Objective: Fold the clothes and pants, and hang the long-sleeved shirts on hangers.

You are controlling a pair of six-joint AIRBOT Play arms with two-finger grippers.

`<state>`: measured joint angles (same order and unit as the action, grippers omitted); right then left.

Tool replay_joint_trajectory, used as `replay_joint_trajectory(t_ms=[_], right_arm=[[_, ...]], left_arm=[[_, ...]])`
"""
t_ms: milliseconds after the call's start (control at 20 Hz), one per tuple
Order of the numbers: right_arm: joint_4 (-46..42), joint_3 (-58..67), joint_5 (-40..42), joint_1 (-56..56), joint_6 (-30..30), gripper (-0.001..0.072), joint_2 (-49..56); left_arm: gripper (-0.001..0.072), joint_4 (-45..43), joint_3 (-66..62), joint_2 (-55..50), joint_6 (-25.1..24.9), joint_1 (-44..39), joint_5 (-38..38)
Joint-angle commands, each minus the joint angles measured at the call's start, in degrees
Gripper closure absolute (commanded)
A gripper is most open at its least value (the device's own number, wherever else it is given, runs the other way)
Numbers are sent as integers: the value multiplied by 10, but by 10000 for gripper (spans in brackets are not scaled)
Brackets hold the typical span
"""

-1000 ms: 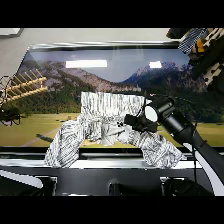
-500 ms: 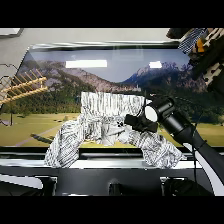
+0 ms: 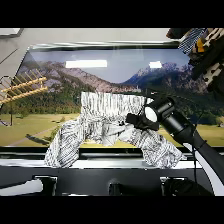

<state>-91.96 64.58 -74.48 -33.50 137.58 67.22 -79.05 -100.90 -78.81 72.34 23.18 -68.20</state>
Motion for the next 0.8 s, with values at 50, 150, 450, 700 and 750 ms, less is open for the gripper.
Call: replay_joint_trajectory(t_ms=[50, 150, 450, 700, 750], right_arm=[[-11, 0, 13, 0, 1, 682, 0], [-23, 0, 16, 0, 3, 682, 0], [-79, 0, 14, 2, 40, 682, 1], [-106, 0, 15, 7, 83, 682, 12], [-104, 0, 13, 14, 86, 682, 16]], left_arm=[[694, -1, 207, 166, -33, -138, 32], [693, 0, 311, 244, -37, -191, 23], [691, 112, 490, 428, -40, -295, -24], [692, 152, 554, 553, -60, -325, -46], [692, 161, 564, 578, -59, -325, -55]])
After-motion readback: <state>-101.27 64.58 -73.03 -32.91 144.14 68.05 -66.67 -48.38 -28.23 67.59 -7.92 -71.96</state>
